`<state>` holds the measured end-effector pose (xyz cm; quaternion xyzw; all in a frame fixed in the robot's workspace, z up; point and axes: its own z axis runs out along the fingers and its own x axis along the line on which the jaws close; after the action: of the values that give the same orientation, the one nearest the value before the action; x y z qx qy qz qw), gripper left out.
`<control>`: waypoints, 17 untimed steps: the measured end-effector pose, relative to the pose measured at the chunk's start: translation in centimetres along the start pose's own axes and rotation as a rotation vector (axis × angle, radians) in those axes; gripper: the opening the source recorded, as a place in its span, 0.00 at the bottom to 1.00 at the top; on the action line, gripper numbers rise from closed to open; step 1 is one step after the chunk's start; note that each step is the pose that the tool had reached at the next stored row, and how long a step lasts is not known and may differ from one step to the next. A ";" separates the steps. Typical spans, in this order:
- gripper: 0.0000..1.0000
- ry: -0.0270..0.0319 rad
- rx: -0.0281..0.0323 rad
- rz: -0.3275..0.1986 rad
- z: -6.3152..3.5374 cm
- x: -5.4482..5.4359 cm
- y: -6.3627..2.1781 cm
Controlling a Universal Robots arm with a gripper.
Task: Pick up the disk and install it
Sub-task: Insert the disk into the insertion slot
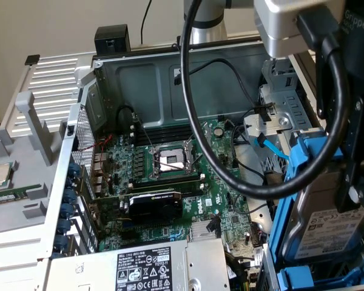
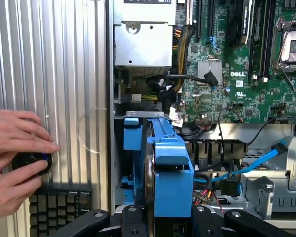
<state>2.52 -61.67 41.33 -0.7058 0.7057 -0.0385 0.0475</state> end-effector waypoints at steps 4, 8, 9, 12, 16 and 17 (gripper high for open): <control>0.45 -0.0003 0.0000 0.000 0.03 0.0 0.01; 0.45 -0.0002 0.0000 0.000 0.03 0.0 0.01; 0.45 -0.0002 0.0000 0.000 0.03 0.0 0.01; 0.45 -0.0002 0.0000 0.000 0.03 0.0 0.01; 0.45 -0.0002 0.0000 0.000 0.03 0.0 0.01; 0.45 -0.0002 0.0000 0.000 0.03 0.0 0.01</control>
<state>2.52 -61.67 41.30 -0.7058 0.7057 -0.0384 0.0476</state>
